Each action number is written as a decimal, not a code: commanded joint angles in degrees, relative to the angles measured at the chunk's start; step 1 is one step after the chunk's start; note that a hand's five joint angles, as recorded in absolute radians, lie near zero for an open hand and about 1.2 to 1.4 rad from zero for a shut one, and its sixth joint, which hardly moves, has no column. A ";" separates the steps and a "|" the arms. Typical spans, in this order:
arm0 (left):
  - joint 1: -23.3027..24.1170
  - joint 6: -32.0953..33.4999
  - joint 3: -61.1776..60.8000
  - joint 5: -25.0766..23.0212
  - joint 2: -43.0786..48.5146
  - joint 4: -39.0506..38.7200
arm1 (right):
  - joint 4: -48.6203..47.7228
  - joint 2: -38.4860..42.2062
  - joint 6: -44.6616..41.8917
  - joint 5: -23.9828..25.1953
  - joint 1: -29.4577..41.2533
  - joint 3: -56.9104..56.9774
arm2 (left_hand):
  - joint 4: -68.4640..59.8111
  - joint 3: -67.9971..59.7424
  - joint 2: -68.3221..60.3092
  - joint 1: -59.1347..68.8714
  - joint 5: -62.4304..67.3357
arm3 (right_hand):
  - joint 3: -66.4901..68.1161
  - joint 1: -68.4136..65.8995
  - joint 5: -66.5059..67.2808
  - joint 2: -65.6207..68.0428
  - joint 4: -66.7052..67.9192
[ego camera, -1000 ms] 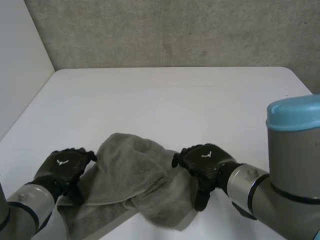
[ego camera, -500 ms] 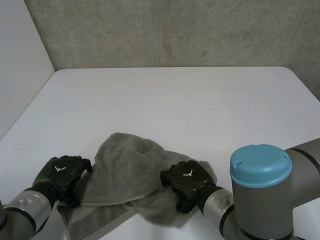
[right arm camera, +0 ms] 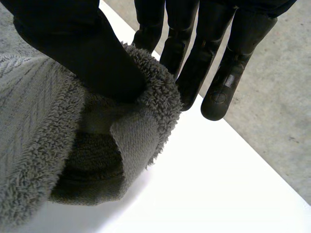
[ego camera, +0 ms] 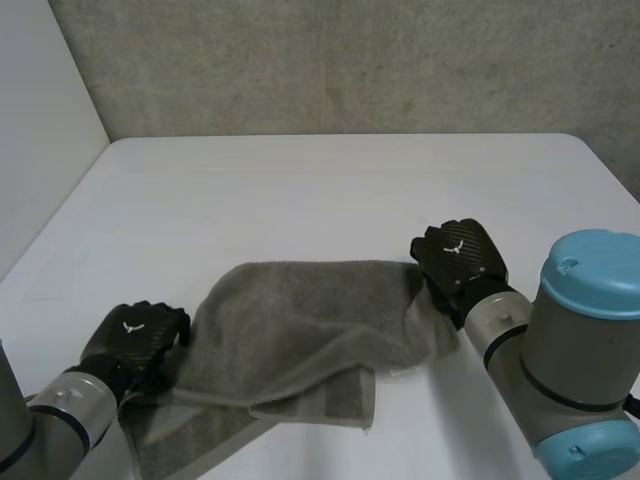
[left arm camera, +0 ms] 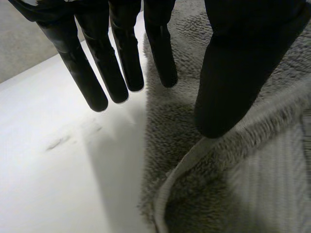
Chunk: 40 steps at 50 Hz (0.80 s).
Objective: Fold the towel.
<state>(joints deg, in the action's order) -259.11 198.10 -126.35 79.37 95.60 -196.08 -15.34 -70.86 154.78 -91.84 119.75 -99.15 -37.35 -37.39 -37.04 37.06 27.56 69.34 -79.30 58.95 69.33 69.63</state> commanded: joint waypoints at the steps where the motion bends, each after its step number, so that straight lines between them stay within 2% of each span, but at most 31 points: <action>1: 1.42 -0.17 -1.27 0.09 -3.47 2.62 | 0.13 0.89 0.09 0.26 -0.31 0.62 | 4.06 4.10 3.75 -3.77 -4.27 | 10.66 -0.70 11.05 10.67 10.37; 9: 1.50 -0.17 -2.58 -0.53 -7.35 5.18 | 0.40 2.30 -0.62 0.35 -0.57 1.15 | 5.10 5.14 4.79 -4.81 -5.31 | 10.66 -0.70 11.05 10.67 10.37; 24: 1.33 0.53 -4.26 -1.32 -7.71 5.35 | 0.40 3.09 -0.53 0.70 -0.92 1.33 | 3.75 3.79 3.44 -3.47 -3.96 | 10.66 -0.70 11.05 10.67 10.37; 40: 0.36 0.62 -3.47 -1.32 -3.40 4.47 | 0.40 3.27 -0.53 0.79 -1.01 1.33 | 2.91 2.95 2.60 -2.62 -3.12 | 10.66 -0.70 11.05 10.67 10.37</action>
<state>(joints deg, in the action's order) -258.68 198.69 -130.65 78.01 89.35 -191.31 -14.92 -67.66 154.25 -91.06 118.82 -97.82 -29.38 -29.33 -29.37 29.28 19.19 69.39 -79.31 59.04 69.33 69.69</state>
